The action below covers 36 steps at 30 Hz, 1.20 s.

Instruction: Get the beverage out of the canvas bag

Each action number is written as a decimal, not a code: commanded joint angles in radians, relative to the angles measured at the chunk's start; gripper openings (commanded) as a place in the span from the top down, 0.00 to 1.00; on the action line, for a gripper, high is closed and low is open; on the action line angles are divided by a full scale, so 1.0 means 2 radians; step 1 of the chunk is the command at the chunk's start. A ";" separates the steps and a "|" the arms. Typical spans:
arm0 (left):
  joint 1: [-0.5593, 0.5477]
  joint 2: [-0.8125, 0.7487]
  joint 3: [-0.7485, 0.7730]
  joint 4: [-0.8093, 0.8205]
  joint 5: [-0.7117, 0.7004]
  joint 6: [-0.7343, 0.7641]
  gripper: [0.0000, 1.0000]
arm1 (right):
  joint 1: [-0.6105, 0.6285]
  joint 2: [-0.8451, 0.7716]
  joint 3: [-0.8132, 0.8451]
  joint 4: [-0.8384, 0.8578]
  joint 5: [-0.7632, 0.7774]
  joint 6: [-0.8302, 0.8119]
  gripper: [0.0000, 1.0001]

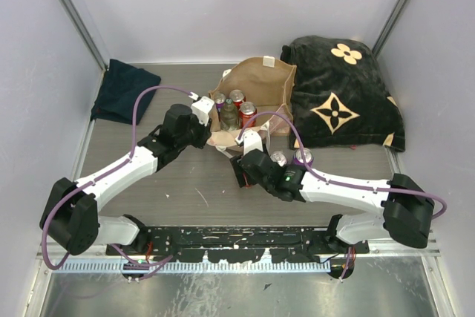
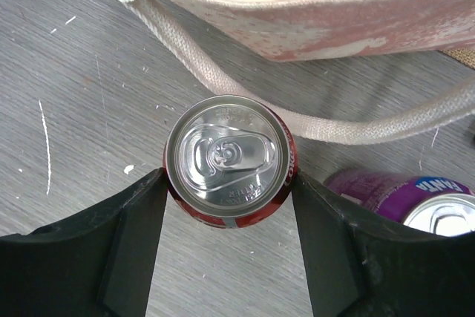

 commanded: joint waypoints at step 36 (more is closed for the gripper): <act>-0.002 0.006 -0.014 -0.009 -0.007 0.007 0.66 | -0.181 0.147 0.380 -0.115 -0.050 -0.076 0.00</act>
